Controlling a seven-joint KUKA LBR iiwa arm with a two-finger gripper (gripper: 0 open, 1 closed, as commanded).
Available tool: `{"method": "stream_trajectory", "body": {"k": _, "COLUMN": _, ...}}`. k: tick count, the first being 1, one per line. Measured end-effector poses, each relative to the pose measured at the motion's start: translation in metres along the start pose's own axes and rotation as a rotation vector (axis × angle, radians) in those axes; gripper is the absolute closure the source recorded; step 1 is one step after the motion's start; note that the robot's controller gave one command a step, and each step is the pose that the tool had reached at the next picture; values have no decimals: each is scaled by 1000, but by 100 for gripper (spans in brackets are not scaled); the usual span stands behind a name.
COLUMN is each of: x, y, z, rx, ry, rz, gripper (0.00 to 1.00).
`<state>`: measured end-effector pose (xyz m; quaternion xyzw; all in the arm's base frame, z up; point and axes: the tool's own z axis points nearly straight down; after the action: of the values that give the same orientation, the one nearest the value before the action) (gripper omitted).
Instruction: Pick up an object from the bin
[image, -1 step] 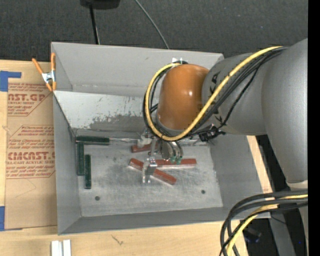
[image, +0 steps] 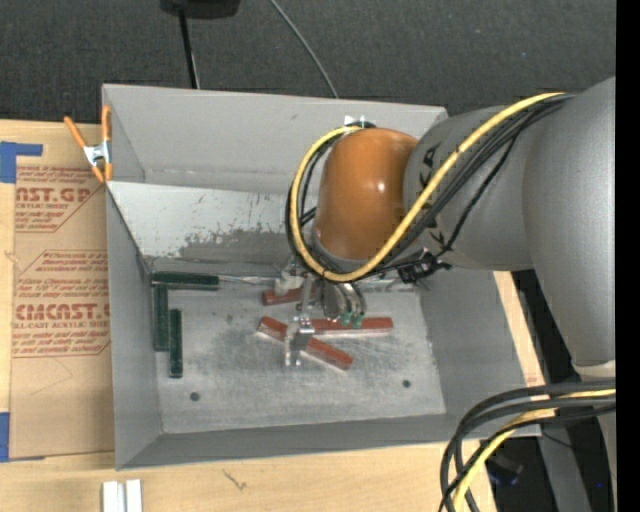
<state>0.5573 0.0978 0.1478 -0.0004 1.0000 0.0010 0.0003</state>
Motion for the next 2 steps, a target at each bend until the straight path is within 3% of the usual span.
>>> {"method": "stream_trajectory", "body": {"k": 1, "x": 2, "y": -21, "z": 68, "rx": 1, "ry": 0, "rz": 114, "gripper": 100}}
{"method": "stream_trajectory", "body": {"k": 2, "x": 2, "y": -21, "z": 68, "rx": 1, "ry": 0, "rz": 114, "gripper": 100}}
